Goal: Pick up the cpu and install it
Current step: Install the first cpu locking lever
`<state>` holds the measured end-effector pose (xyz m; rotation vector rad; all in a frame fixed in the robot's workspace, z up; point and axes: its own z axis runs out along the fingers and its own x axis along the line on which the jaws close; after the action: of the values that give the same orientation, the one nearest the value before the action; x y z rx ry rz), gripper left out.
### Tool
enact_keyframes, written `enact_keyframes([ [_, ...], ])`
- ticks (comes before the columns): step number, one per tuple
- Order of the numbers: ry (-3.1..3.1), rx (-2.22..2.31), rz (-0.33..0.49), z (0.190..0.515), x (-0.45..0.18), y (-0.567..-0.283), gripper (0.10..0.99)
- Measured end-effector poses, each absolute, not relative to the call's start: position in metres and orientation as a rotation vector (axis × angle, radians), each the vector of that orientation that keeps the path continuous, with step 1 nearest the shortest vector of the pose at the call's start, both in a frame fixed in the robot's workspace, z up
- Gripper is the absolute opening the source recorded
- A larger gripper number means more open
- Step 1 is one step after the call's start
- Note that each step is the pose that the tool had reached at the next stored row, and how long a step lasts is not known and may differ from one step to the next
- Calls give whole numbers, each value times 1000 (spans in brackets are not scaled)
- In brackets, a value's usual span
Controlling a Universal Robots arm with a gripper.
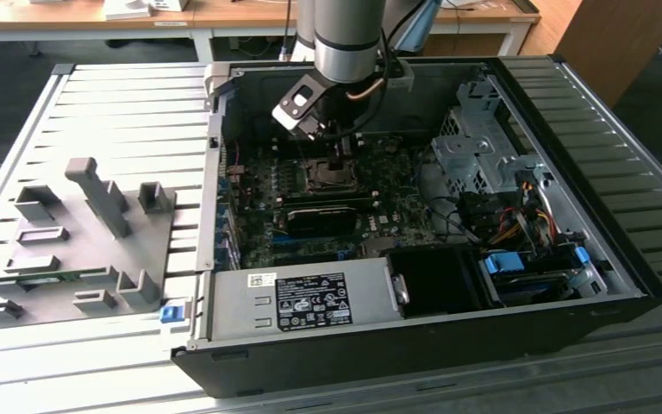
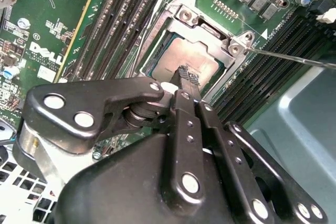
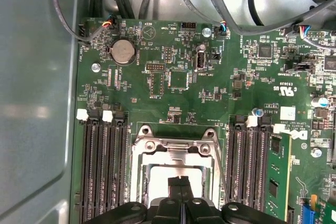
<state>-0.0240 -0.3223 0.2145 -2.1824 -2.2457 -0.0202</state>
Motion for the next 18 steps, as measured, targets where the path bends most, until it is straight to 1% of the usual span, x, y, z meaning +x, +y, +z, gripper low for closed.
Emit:
enact_keyframes([
  [18, -2246, -2182, -20, 218, -24, -322, 106],
])
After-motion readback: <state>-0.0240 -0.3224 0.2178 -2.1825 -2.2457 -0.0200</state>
